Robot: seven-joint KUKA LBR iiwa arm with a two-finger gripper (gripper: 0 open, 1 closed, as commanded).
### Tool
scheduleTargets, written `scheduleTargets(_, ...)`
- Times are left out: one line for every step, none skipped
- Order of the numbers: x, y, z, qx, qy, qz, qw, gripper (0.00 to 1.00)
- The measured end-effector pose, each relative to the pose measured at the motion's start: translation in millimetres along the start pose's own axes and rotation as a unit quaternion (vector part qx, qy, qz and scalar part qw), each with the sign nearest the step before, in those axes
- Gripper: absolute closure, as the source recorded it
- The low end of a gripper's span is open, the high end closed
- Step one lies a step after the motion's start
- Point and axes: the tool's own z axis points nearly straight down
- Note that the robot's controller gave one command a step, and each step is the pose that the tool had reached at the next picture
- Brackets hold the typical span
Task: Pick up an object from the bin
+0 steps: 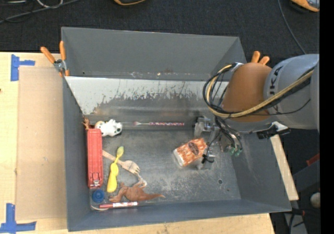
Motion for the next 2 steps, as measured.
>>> scheduleTargets(6.8, 6, -26, 0.001, -0.003, 0.036, 0.9994, 0.0)
scheduleTargets(4.9, 4, 6, 0.0, 0.0017, 0.017, 0.9999, 0.0)
